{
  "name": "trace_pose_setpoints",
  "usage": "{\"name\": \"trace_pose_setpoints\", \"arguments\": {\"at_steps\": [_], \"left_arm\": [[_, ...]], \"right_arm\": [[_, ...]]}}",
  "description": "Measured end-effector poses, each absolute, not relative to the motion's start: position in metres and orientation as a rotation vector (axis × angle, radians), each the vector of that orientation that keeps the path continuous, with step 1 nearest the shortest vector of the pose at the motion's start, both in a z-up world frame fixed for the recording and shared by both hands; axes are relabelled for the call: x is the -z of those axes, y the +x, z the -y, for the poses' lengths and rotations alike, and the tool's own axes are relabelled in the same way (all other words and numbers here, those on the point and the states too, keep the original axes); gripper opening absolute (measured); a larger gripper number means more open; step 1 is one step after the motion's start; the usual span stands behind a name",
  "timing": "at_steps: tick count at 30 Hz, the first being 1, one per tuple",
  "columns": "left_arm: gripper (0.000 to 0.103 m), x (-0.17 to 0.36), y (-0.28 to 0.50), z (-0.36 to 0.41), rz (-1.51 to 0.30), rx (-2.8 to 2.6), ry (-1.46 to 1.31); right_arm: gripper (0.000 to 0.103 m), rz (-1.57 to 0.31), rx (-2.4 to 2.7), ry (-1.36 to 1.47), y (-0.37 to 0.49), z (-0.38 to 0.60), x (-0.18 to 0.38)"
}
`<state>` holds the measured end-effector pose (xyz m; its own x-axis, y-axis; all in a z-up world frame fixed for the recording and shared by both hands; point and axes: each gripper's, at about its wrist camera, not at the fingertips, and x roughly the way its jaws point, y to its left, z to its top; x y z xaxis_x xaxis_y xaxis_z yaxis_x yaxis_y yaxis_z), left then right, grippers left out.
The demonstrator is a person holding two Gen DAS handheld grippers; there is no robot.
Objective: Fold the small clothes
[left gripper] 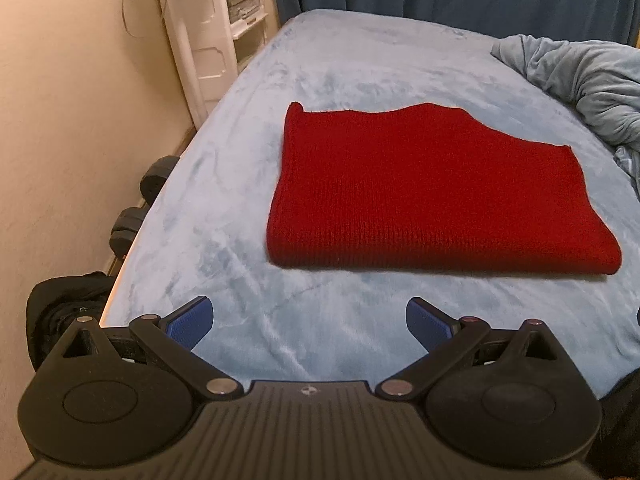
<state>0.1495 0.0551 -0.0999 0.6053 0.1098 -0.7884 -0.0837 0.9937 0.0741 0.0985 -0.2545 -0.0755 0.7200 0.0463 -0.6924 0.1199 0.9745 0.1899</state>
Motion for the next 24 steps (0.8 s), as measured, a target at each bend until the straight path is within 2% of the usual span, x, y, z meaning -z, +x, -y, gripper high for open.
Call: {"name": "trace_pose_setpoints", "arguments": {"at_steps": [20, 24], "left_arm": [[0.103, 0.137, 0.209, -0.056, -0.996, -0.143, 0.048], [0.103, 0.143, 0.222, -0.059, -1.002, -0.154, 0.053]], "right_arm": [[0.088, -0.833, 0.132, 0.332, 0.177, 0.280, 0.117], [0.089, -0.861, 0.161, 0.445, 0.195, 0.298, 0.138]]}}
